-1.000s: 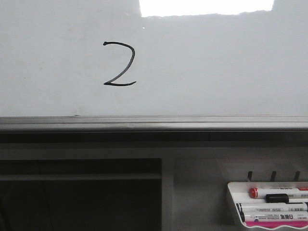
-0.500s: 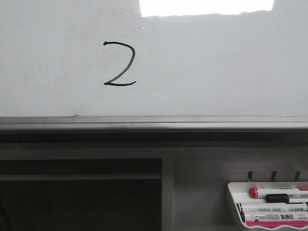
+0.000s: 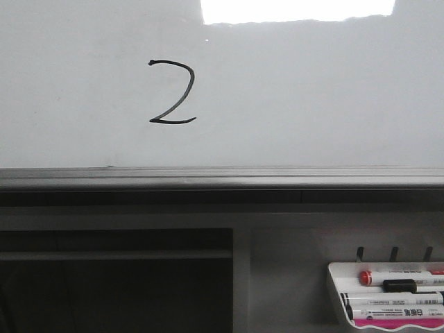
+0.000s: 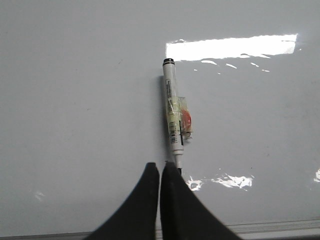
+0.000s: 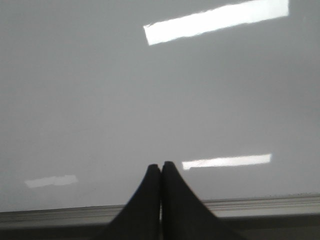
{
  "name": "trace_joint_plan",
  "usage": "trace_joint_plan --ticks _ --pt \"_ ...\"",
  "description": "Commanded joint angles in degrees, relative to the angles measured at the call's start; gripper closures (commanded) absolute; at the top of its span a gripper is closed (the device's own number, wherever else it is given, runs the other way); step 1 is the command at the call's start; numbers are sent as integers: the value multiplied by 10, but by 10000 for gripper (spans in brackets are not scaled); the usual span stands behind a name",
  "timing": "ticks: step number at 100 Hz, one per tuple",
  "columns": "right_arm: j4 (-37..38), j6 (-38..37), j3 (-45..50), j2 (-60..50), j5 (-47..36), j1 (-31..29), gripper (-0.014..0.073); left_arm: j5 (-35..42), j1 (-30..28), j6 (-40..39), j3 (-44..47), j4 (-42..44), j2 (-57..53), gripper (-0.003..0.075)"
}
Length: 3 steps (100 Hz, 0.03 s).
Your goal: Write number 2 on whiteboard
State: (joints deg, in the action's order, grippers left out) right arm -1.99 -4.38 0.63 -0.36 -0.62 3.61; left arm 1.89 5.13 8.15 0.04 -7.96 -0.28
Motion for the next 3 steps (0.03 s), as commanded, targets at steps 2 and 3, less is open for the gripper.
trace_joint_plan --ticks 2,3 --pt "0 7 14 -11 -40 -5 660 41 -1 -5 6 -5 -15 740" --pt "0 7 14 -11 -40 -5 660 41 -1 -5 6 -5 -15 740"
